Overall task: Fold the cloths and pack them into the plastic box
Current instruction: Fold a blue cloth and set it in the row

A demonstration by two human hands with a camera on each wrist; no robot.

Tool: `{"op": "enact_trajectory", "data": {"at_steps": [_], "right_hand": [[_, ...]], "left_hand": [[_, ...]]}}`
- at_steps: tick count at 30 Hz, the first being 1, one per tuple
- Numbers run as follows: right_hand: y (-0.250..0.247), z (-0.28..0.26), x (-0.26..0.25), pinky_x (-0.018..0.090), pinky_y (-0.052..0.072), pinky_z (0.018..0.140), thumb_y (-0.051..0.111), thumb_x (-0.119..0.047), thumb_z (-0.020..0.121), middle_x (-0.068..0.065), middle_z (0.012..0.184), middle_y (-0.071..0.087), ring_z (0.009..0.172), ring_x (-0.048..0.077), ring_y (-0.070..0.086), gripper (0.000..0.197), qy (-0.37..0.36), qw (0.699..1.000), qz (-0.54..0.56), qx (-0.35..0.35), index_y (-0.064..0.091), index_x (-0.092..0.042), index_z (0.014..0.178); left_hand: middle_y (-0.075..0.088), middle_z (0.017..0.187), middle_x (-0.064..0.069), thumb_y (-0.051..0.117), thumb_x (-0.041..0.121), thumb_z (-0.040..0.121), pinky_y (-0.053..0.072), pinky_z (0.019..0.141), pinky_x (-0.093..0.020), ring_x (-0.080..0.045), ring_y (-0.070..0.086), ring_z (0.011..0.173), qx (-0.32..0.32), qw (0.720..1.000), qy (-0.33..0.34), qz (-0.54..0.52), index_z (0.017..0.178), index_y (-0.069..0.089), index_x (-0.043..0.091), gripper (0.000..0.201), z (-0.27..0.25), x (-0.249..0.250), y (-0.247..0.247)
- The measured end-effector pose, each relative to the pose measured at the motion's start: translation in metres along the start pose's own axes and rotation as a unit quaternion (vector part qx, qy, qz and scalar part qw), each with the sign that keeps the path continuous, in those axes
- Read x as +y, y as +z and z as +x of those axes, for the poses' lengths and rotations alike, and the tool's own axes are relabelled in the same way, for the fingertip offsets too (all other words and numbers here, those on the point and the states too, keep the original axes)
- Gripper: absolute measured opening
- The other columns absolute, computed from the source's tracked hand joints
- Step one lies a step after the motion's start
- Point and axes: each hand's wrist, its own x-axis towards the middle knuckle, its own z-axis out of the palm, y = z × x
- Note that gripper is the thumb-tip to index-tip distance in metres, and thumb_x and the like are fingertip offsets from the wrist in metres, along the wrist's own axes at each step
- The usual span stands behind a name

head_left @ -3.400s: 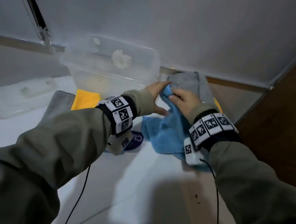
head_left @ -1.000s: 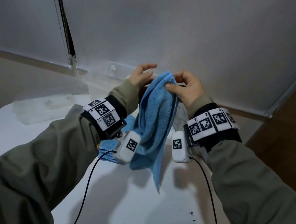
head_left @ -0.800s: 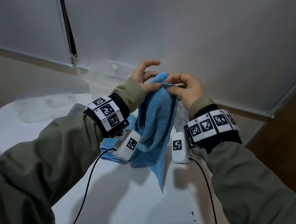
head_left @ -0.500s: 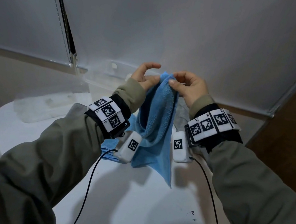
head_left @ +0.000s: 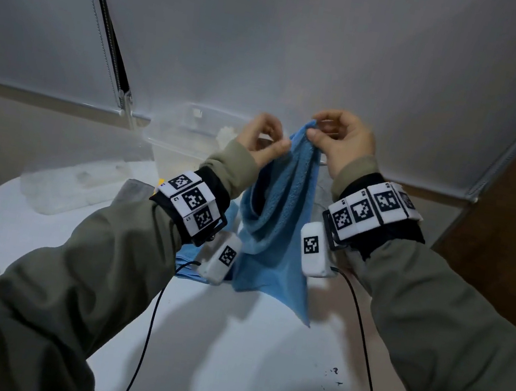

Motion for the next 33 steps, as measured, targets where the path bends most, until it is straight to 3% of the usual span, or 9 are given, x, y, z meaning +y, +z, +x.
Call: {"op": "enact_trajectory", "data": {"at_steps": [4,7,9,12,16,22,26,30,33], "right_hand": [[-0.012,0.002,-0.005,0.026,0.055,0.08,0.064,0.004,0.081,-0.003,0.079,0.062,0.079,0.012,0.061,0.035,-0.005,0.999,0.043,-0.006,0.058,-0.03,0.087],[-0.02,0.005,-0.006,0.019,0.052,0.07,0.064,0.005,0.081,-0.004,0.073,0.061,0.071,0.008,0.059,0.035,-0.008,0.998,0.057,-0.012,0.057,-0.028,0.089],[-0.026,0.009,0.0,0.021,0.053,0.074,0.065,0.004,0.08,-0.005,0.073,0.059,0.072,0.008,0.058,0.033,0.0,1.0,0.029,0.002,0.059,-0.027,0.089],[-0.035,0.015,0.014,0.023,0.05,0.091,0.064,0.001,0.081,-0.011,0.076,0.054,0.076,0.004,0.054,0.028,0.021,0.997,-0.063,0.043,0.066,-0.018,0.101],[-0.044,0.021,0.028,0.025,0.049,0.093,0.063,-0.003,0.084,-0.009,0.082,0.06,0.083,0.01,0.056,0.025,0.065,0.987,-0.131,0.065,0.068,-0.011,0.108],[-0.055,0.029,0.033,0.034,0.052,0.082,0.064,-0.006,0.083,-0.013,0.073,0.054,0.083,0.014,0.056,0.018,0.098,0.984,-0.139,0.059,0.063,-0.024,0.085],[-0.066,0.033,0.03,0.03,0.051,0.066,0.065,-0.005,0.083,-0.008,0.07,0.051,0.057,0.008,0.05,0.026,0.099,0.985,-0.139,0.023,0.066,-0.016,0.106],[-0.074,0.032,0.022,0.018,0.043,0.038,0.058,-0.002,0.088,0.003,0.067,0.054,0.031,0.001,0.05,0.013,0.154,0.978,-0.138,-0.034,0.058,-0.015,0.089],[-0.065,0.033,0.02,0.025,0.051,0.039,0.043,0.0,0.095,0.01,0.085,0.052,0.045,0.013,0.062,0.017,0.196,0.977,-0.073,-0.035,0.048,-0.014,0.087]], "left_hand": [[0.044,0.113,0.0,0.065,0.03,0.082,0.042,0.094,-0.029,-0.013,0.043,0.104,-0.145,0.951,-0.011,0.273,0.1,0.063,0.018,0.022,-0.013,-0.027,-0.015],[0.049,0.118,-0.006,0.061,0.034,0.086,0.044,0.095,-0.032,-0.013,0.045,0.096,-0.19,0.903,-0.047,0.383,0.114,0.058,0.013,0.036,-0.019,-0.048,-0.026],[0.052,0.112,-0.005,0.059,0.04,0.086,0.048,0.091,-0.036,-0.016,0.05,0.091,-0.206,0.879,-0.072,0.425,0.116,0.055,0.015,0.039,-0.019,-0.052,-0.034],[0.051,0.1,-0.002,0.065,0.042,0.08,0.051,0.081,-0.036,-0.022,0.056,0.088,-0.175,0.897,-0.091,0.396,0.103,0.058,0.015,0.036,-0.008,-0.041,-0.045],[0.049,0.082,0.001,0.069,0.023,0.08,0.056,0.063,-0.036,-0.027,0.058,0.077,-0.1,0.957,-0.09,0.256,0.066,0.052,0.022,0.022,0.019,-0.021,-0.056],[0.055,0.073,0.0,0.061,0.005,0.085,0.057,0.064,-0.021,-0.012,0.056,0.067,-0.054,0.987,-0.094,0.115,0.071,0.054,0.02,0.021,0.04,-0.007,-0.062],[0.054,0.069,-0.004,0.062,-0.004,0.082,0.054,0.052,-0.017,-0.007,0.056,0.058,-0.043,0.994,-0.077,0.071,0.078,0.054,0.021,0.026,0.046,0.005,-0.062],[0.058,0.071,0.001,0.065,0.006,0.083,0.046,0.052,-0.018,-0.007,0.053,0.056,-0.063,0.971,-0.104,0.206,0.088,0.061,0.015,0.01,0.056,0.005,-0.058],[0.059,0.079,-0.004,0.061,0.01,0.085,0.053,0.063,-0.035,-0.026,0.059,0.064,-0.038,0.955,-0.119,0.27,0.082,0.058,0.018,0.009,0.064,0.0,-0.045]]}}
